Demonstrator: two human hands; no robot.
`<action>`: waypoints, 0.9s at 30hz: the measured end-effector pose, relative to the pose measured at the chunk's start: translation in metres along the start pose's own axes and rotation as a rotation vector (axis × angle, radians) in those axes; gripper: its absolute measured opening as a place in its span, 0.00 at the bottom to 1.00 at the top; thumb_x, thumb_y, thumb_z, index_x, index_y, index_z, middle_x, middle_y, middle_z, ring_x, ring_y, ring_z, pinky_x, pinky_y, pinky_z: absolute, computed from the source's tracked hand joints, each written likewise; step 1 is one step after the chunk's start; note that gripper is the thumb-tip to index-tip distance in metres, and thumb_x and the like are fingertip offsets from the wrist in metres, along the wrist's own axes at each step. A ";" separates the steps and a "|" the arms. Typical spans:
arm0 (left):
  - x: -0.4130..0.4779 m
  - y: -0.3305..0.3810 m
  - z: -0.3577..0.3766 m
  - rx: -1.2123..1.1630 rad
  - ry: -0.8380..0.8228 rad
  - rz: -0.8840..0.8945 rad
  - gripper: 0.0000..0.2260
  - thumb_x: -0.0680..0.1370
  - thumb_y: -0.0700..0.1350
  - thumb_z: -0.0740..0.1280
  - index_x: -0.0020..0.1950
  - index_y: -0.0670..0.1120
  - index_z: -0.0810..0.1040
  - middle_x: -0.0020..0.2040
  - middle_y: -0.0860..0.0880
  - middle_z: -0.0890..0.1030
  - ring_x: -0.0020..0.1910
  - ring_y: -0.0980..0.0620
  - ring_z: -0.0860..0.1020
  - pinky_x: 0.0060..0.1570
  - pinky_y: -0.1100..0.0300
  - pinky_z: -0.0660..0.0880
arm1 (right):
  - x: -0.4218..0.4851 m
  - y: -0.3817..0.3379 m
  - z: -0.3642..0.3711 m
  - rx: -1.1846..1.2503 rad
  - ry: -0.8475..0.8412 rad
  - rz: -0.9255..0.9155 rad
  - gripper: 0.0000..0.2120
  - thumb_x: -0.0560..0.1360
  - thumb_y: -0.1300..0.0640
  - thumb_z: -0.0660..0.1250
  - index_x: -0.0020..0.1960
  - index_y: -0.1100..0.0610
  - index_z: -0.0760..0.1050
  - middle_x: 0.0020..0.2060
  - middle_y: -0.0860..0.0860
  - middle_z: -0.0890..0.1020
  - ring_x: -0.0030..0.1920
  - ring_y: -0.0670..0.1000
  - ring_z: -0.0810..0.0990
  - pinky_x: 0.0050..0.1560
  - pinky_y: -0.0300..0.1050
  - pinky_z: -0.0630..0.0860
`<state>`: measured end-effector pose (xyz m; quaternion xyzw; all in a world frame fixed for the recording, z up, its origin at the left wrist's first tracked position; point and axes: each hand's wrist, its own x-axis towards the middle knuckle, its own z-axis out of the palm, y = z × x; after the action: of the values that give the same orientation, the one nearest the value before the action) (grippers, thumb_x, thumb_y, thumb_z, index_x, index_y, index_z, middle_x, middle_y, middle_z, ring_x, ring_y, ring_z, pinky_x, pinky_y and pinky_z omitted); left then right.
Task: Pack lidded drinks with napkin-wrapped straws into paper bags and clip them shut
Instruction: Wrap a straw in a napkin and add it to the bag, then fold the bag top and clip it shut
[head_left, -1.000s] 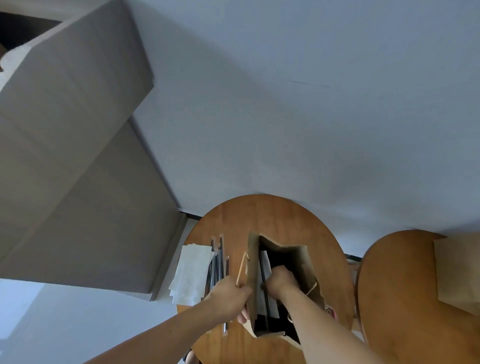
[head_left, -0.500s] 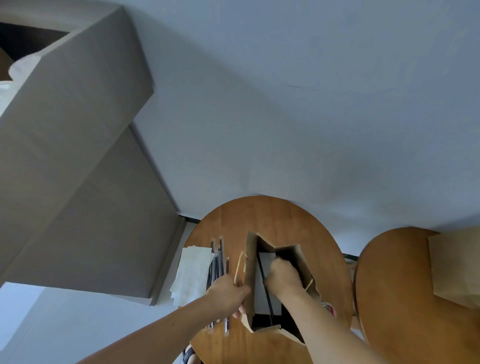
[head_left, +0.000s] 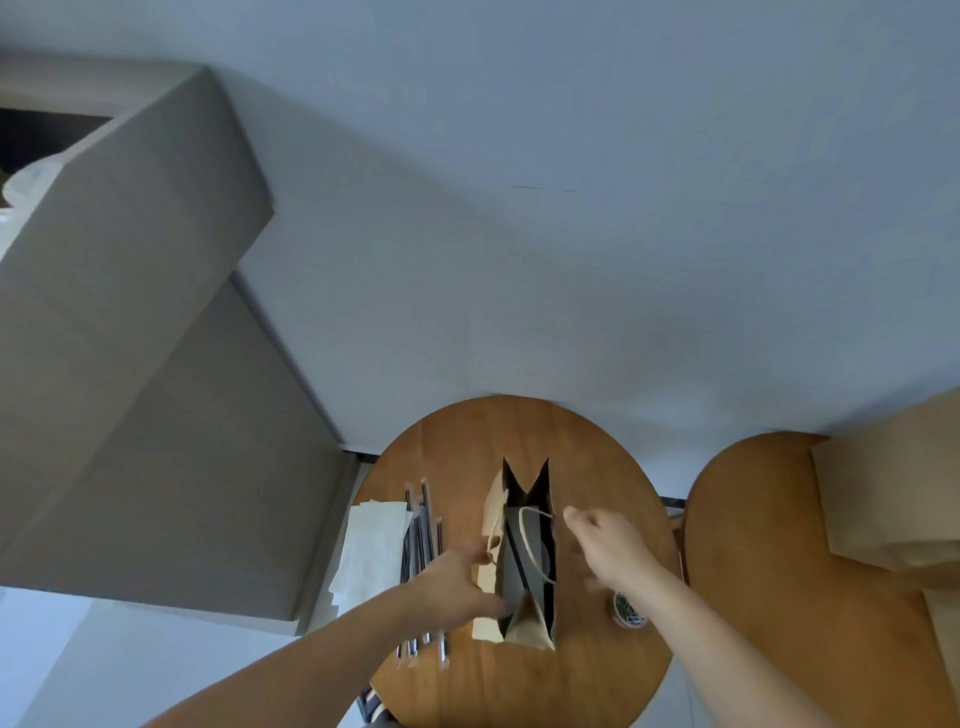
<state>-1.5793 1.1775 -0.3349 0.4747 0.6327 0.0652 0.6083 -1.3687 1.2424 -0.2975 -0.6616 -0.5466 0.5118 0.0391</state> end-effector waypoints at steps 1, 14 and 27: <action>-0.001 0.001 0.005 -0.008 -0.016 0.004 0.39 0.65 0.56 0.75 0.73 0.57 0.63 0.67 0.55 0.72 0.54 0.53 0.79 0.53 0.57 0.80 | -0.002 0.005 0.007 0.090 -0.085 0.036 0.16 0.82 0.43 0.55 0.57 0.53 0.74 0.47 0.50 0.81 0.46 0.51 0.82 0.48 0.51 0.83; 0.011 0.040 0.039 0.250 0.410 -0.064 0.10 0.79 0.52 0.64 0.53 0.49 0.81 0.42 0.49 0.81 0.43 0.49 0.81 0.44 0.56 0.80 | 0.007 0.015 0.030 -0.131 -0.158 -0.287 0.16 0.78 0.57 0.58 0.61 0.50 0.80 0.54 0.48 0.84 0.55 0.53 0.80 0.57 0.52 0.77; 0.029 0.067 -0.009 0.724 0.343 0.123 0.09 0.80 0.46 0.58 0.42 0.57 0.70 0.32 0.57 0.69 0.38 0.51 0.73 0.32 0.59 0.65 | 0.049 0.007 -0.031 -0.958 0.280 -0.813 0.12 0.76 0.47 0.68 0.56 0.51 0.82 0.58 0.47 0.80 0.65 0.53 0.71 0.68 0.52 0.62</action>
<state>-1.5458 1.2383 -0.3089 0.6777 0.6773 -0.0473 0.2823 -1.3474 1.2927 -0.3185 -0.4063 -0.9115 0.0640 0.0010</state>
